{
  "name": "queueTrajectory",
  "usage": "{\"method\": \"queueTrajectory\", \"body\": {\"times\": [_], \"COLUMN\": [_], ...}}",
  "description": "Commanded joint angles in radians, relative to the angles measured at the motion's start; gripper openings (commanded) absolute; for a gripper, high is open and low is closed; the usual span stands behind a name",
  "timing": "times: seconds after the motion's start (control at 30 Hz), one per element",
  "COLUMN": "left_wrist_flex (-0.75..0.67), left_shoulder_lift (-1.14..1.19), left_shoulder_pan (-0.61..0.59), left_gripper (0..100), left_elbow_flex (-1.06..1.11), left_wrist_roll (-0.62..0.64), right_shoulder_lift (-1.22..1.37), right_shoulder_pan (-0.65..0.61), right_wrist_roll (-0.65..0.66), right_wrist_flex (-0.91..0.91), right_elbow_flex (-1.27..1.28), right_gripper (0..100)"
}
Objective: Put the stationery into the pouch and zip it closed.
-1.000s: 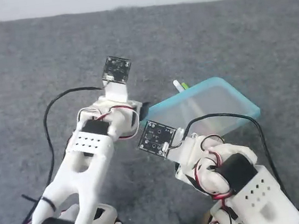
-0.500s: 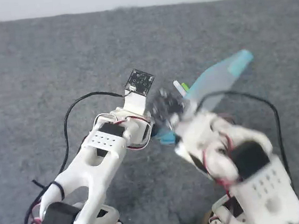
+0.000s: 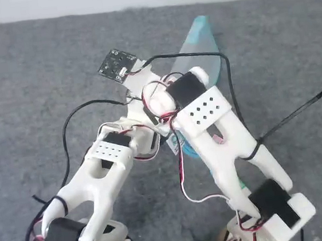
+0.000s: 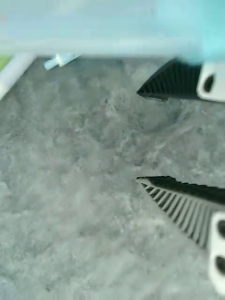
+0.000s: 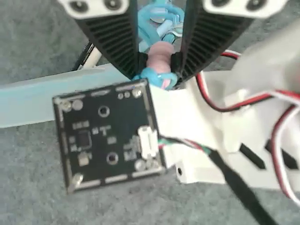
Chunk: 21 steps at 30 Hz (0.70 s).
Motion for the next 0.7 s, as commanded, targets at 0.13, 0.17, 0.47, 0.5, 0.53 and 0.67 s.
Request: {"method": "queueTrajectory", "body": {"times": [0.13,0.17,0.47,0.5,0.53,0.67], "left_wrist_flex": [-0.029,-0.029,-0.026,-0.026,-0.026,0.031], "left_shoulder_lift": [-0.011,-0.011,-0.11,-0.127,-0.141,-0.163], "left_shoulder_pan": [-0.091,-0.097,-0.4,-0.425,-0.445,-0.463], "left_gripper": [25,25,25,25,25,25], "left_elbow_flex": [-0.035,-0.036,-0.064,-0.064,-0.064,-0.068], "left_wrist_roll": [0.034,0.041,0.158,0.157,0.155,0.086], "right_shoulder_lift": [-0.143,-0.166,-0.409,-0.427,-0.438,-0.461], "right_shoulder_pan": [-0.044,-0.041,0.047,0.074,0.099,0.16], "right_wrist_roll": [0.006,0.011,0.014,0.014,0.014,0.014], "right_wrist_flex": [-0.084,-0.128,-0.364,-0.374,-0.383,-0.429], "right_elbow_flex": [0.144,0.215,0.695,0.721,0.747,0.844], "right_gripper": [0.6,0.6,0.6,0.6,0.6,0.6]}}
